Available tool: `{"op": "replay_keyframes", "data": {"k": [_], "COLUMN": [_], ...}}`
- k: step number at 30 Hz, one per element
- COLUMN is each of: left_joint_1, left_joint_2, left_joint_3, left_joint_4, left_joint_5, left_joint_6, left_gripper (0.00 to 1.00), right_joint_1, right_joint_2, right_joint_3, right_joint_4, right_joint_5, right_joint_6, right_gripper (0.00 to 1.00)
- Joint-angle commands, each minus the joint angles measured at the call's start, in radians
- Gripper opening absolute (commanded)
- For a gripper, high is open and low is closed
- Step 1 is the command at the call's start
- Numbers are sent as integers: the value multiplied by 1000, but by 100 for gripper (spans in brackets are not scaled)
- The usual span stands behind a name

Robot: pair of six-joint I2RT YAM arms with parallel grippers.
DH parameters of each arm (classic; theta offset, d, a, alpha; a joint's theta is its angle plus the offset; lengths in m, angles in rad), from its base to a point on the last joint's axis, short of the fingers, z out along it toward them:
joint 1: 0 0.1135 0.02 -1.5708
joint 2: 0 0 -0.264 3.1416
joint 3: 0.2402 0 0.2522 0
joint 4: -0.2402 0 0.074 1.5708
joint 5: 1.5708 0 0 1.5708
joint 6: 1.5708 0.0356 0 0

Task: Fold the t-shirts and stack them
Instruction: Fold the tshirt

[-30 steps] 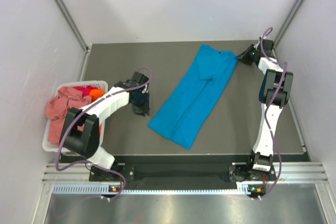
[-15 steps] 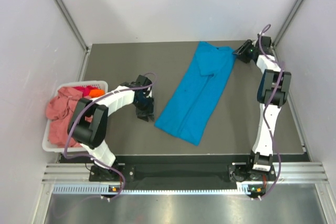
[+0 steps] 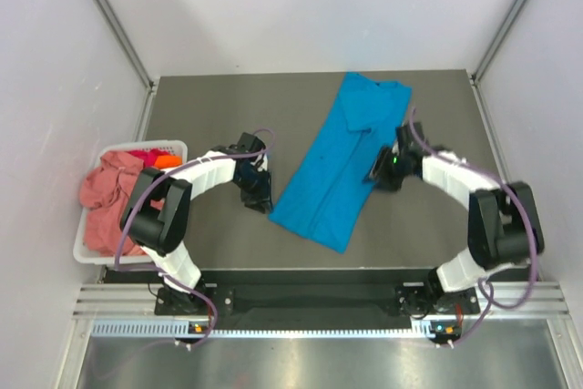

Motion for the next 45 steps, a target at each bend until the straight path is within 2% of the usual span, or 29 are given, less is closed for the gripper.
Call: {"op": "replay_keyframes", "data": {"k": [1,5,7,10,13,17,18,21,26,29,30,31,36,42,44,45], "left_joint_1": [-13,-30,-40,-47,-58,-64,-64,-64,-67,-72,-75,-79,-133,-257,-317,-334], "left_joint_2": [-41,-64,-64,-64,-73,-87,-90,-104,-133,-151,-156,-167,-216,-321,-349,-371], "left_joint_3": [-13,-39,-53,-65,-77,-86,-94,-111,-137,-165,-180,-188,-237,-329,-350,-364], "left_joint_4": [35,50,67,73,76,67,68,76,93,117,125,130,168,264,291,294], "left_joint_5": [-1,-3,13,20,14,-15,-18,-18,-10,5,13,14,11,13,-10,-16], "left_joint_6": [-10,-20,-29,-41,-50,-58,-58,-63,-75,-93,-99,-113,-182,-380,-451,-469], "left_gripper": [33,33,32,30,24,7,1,0,0,0,0,0,0,0,7,15], "right_joint_1": [87,268,366,446,553,667,678,699,721,719,721,721,719,721,721,721], "right_joint_2": [-172,-325,-371,-394,-379,-342,-340,-319,-293,-294,-296,-297,-368,-552,-624,-671], "right_joint_3": [-158,-338,-388,-418,-421,-429,-438,-462,-423,-429,-429,-423,-426,-467,-487,-493], "right_joint_4": [-54,-43,-32,-8,-5,-54,-11,40,-38,-28,-38,-55,-233,-414,-446,-475], "right_joint_5": [53,105,124,141,174,256,254,230,300,334,348,361,449,494,490,490], "right_joint_6": [137,277,352,441,506,595,605,632,622,616,612,606,589,584,587,590], "right_gripper": [43,44,44,44,44,43,42,42,39,22,14,0,0,0,0,0]}}
